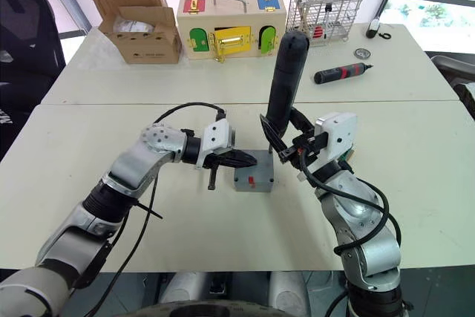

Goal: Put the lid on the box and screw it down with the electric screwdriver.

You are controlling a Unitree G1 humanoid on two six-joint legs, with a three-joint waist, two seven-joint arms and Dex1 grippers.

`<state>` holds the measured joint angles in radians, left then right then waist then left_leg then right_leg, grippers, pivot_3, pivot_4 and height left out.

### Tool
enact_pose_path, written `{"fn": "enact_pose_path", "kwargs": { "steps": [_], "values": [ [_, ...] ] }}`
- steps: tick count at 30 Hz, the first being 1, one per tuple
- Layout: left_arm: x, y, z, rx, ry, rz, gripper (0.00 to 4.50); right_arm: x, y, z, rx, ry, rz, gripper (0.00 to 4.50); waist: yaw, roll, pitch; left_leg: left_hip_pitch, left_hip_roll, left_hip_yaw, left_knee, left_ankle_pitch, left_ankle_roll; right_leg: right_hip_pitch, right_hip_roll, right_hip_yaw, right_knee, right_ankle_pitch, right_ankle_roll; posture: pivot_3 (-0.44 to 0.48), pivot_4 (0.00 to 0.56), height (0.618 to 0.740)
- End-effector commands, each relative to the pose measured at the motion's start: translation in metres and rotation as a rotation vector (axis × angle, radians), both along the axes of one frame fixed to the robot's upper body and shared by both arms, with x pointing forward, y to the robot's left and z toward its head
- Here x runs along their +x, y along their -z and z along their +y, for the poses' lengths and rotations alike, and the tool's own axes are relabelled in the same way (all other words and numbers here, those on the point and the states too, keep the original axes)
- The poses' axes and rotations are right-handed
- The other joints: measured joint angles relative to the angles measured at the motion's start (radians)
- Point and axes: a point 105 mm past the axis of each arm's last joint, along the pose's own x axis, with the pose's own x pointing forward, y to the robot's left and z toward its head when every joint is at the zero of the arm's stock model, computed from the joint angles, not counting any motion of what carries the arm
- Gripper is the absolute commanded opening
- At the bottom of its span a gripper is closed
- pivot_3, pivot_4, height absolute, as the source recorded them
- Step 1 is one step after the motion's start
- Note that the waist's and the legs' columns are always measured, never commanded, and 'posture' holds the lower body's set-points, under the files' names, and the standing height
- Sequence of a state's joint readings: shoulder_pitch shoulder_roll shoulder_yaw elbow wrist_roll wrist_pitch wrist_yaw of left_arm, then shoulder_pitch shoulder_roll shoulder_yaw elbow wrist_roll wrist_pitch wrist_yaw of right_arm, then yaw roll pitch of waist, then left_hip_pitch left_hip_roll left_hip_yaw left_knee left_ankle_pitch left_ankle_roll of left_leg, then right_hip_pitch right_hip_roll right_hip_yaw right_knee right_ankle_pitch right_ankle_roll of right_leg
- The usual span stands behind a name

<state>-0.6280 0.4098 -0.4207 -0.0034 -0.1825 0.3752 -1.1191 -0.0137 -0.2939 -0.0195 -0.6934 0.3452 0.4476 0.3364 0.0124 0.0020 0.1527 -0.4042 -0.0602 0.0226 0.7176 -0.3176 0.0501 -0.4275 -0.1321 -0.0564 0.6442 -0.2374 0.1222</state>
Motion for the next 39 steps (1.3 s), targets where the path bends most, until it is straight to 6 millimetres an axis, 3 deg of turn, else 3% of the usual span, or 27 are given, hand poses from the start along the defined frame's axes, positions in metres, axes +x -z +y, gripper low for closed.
{"fn": "enact_pose_path", "kwargs": {
  "steps": [1, 7, 10, 20, 29, 39],
  "values": [
    [-0.004, 0.017, 0.001, 0.055, 0.001, 0.035, 0.00, -0.001, 0.029, 0.004, -0.015, -0.033, 0.128, 1.94, 0.000, -0.002, -0.002, 0.000, 0.000, 0.000, 0.000, 0.000, 0.000, 0.000, 0.000, 0.000, -0.001, 0.000, 0.000, 0.000, 0.150, 0.694],
    [-0.006, 0.019, 0.001, 0.062, 0.005, 0.035, 0.00, 0.001, 0.048, 0.002, -0.002, -0.007, 0.220, 1.94, 0.000, -0.006, -0.005, 0.006, 0.001, 0.000, -0.002, -0.003, 0.005, 0.003, 0.000, 0.000, -0.004, -0.001, -0.001, 0.000, 0.150, 0.694],
    [-0.007, 0.020, 0.000, 0.062, 0.009, 0.037, 0.00, 0.004, 0.051, 0.002, -0.011, 0.001, 0.235, 1.94, 0.000, -0.006, -0.008, 0.013, 0.003, 0.000, -0.005, -0.005, 0.008, 0.010, 0.000, 0.000, -0.010, -0.001, -0.002, 0.000, 0.150, 0.694],
    [-0.006, 0.021, -0.003, 0.054, 0.005, 0.033, 0.00, 0.003, 0.062, -0.001, -0.075, 0.001, 0.273, 1.94, 0.000, -0.008, -0.014, 0.014, 0.003, -0.001, -0.005, -0.007, 0.008, 0.015, -0.001, 0.000, -0.014, -0.002, -0.004, 0.000, 0.150, 0.694],
    [-0.004, 0.021, -0.002, 0.057, 0.003, 0.031, 0.00, 0.004, 0.054, -0.003, -0.044, 0.006, 0.245, 1.94, 0.001, -0.008, -0.015, 0.015, 0.003, -0.001, -0.005, -0.008, 0.009, 0.015, -0.001, 0.000, -0.015, -0.002, -0.004, 0.000, 0.150, 0.694],
    [-0.004, 0.022, -0.003, 0.055, 0.006, 0.034, 0.00, 0.006, 0.028, -0.010, -0.035, 0.014, 0.170, 1.94, 0.002, -0.008, -0.015, 0.015, 0.003, -0.001, -0.005, -0.009, 0.010, 0.016, -0.002, 0.000, -0.016, -0.002, -0.004, 0.000, 0.150, 0.694]
  ]
}}
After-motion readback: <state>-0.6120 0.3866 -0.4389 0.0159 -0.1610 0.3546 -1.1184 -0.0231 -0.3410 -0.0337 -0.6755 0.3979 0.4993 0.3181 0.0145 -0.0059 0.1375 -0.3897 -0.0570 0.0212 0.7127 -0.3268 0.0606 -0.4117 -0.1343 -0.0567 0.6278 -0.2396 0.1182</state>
